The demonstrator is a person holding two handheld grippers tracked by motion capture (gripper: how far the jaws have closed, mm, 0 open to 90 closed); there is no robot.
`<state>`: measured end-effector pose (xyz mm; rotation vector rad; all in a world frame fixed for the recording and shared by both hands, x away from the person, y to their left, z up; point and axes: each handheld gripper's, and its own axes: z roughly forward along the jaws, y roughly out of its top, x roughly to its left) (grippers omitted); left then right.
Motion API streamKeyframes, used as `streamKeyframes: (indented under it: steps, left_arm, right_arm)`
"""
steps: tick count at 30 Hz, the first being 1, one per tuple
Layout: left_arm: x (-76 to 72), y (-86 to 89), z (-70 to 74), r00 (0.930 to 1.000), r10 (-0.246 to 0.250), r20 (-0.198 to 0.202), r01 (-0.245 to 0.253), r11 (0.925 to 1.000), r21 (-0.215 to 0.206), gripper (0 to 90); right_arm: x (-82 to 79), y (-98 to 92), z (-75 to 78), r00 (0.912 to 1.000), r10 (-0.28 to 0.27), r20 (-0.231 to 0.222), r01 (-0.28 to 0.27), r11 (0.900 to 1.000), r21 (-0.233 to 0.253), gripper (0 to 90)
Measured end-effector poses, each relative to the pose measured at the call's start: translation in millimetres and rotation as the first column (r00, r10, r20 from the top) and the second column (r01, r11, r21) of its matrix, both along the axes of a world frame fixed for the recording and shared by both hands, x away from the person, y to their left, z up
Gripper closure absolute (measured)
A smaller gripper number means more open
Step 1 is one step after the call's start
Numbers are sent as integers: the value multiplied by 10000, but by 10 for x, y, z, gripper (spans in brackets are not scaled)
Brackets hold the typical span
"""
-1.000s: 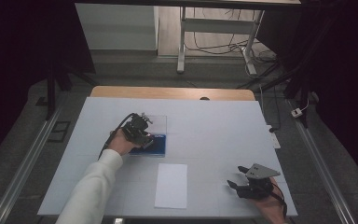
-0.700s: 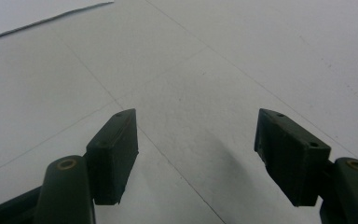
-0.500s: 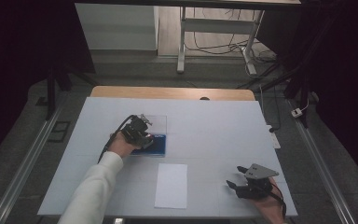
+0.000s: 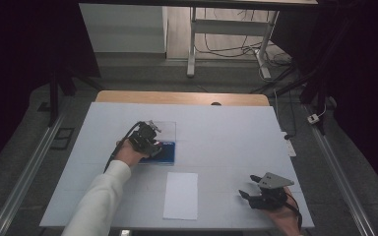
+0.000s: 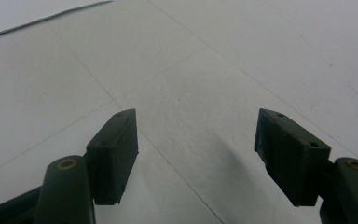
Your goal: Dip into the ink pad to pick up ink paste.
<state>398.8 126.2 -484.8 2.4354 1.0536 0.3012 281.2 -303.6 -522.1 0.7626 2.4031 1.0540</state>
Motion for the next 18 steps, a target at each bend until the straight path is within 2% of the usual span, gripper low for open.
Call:
streamKeyframes:
  steps: [5, 10, 15, 18]
  left_arm:
    - [-2, -9, 3, 10000, -6, 20, 5, 10000, 75, 708]
    - [5, 6, 31, 10000, -67, 48, 67, 10000, -24, 705]
    - [-35, 41, 134, 9994, 32, 344, -9, 9977, -675, 701]
    - [-78, 33, 211, 9988, -81, 487, 122, 9964, -845, 700]
  right_arm:
    - [-2, 4, 0, 10000, -11, -8, 11, 10000, 27, 298]
    - [-3, 3, 4, 10000, -4, 4, 4, 10000, 52, 298]
    - [-8, -17, 10, 10000, -26, 30, 25, 10000, 85, 298]
    - [-6, -31, 11, 10000, -90, 34, 89, 9999, 142, 299]
